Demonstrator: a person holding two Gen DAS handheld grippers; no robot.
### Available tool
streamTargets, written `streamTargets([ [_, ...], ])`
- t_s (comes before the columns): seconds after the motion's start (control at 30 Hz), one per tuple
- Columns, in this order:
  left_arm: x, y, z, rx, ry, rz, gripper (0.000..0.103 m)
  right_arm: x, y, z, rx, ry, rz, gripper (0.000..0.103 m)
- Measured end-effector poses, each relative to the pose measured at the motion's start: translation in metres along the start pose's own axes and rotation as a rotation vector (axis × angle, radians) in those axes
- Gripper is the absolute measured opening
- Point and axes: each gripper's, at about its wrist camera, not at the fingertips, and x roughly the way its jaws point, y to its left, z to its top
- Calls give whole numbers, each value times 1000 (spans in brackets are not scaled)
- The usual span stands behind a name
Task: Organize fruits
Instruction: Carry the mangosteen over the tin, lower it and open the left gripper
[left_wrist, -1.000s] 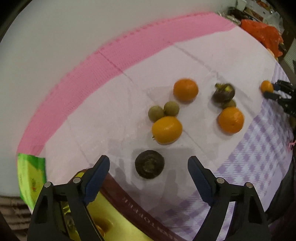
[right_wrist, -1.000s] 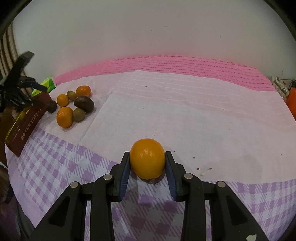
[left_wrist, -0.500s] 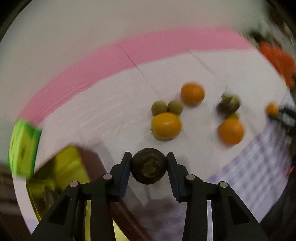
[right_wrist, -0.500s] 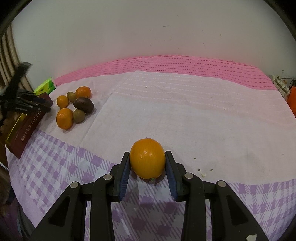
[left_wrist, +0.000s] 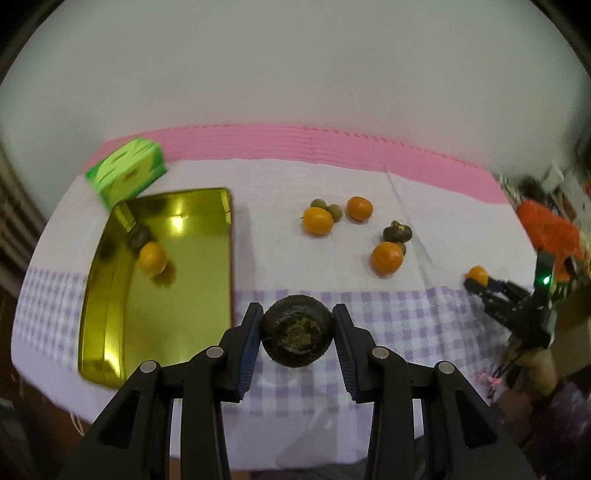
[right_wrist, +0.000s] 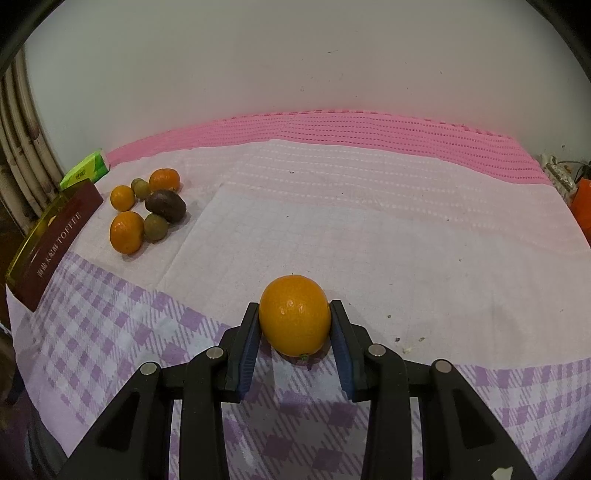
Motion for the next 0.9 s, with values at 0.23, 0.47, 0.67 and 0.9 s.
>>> streamTargets([
  [0.23, -17, 34, -9, -103, -53, 79, 39, 0, 2, 0, -7, 2, -13, 35],
  [0.47, -10, 64, -12, -171, -80, 175, 39, 0, 3, 0, -14, 3, -23, 35],
  [0.67, -1, 90, -14, -209, -84, 225, 39, 1, 5, -1, -30, 6, -45, 35],
  [0.9, 15, 104, -18, -193, -69, 319, 40, 1, 5, 0, -27, 6, -42, 35],
])
